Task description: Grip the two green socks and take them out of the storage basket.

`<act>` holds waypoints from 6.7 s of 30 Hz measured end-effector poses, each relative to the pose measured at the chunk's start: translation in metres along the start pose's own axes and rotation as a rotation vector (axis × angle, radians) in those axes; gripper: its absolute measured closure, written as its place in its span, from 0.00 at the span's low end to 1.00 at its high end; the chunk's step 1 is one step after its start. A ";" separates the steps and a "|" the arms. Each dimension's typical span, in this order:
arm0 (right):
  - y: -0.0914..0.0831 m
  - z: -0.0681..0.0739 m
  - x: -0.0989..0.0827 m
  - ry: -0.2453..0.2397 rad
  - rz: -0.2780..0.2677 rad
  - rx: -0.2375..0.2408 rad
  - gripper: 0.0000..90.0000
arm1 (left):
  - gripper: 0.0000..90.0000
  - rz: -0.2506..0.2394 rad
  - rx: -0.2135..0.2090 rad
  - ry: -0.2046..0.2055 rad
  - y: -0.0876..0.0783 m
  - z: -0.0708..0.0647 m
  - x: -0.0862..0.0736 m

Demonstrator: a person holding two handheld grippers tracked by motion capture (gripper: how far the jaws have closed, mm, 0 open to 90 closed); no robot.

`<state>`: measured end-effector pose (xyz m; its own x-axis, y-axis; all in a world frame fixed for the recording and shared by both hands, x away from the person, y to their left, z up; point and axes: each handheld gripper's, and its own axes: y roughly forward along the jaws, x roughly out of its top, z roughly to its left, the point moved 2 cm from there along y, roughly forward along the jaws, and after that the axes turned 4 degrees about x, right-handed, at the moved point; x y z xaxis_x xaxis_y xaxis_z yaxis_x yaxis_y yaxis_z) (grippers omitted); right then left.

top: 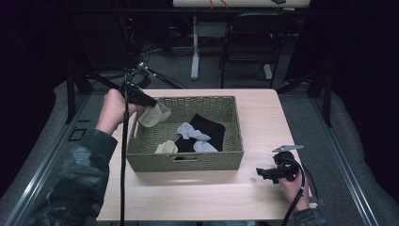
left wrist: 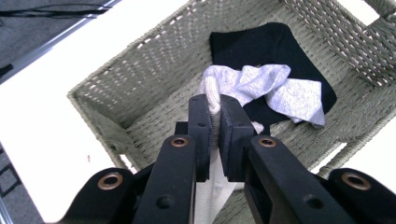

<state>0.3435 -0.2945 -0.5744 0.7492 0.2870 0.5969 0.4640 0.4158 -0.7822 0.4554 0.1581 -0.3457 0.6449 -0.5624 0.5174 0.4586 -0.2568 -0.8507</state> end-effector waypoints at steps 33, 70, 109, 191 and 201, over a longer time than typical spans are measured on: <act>0.000 0.001 -0.002 0.003 0.001 -0.002 0.08 | 0.94 -0.052 0.091 -0.139 -0.055 0.058 -0.045; 0.002 0.002 -0.001 0.008 0.007 0.001 0.08 | 0.94 0.060 0.085 -0.294 0.005 0.095 -0.134; 0.003 0.002 -0.001 0.007 0.012 0.004 0.08 | 0.56 0.165 0.008 -0.446 0.080 0.104 -0.195; 0.002 0.001 -0.001 0.005 0.010 0.006 0.08 | 0.05 0.150 -0.102 -0.120 0.135 -0.010 -0.059; 0.002 0.001 -0.001 0.000 0.012 0.005 0.08 | 0.10 0.193 -0.142 -0.096 0.158 -0.019 -0.057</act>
<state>0.3435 -0.2929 -0.5762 0.7546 0.2925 0.5874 0.4523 0.4167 -0.7885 0.4792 0.1346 -0.5115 0.7706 -0.5361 0.3448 0.2355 -0.2631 -0.9356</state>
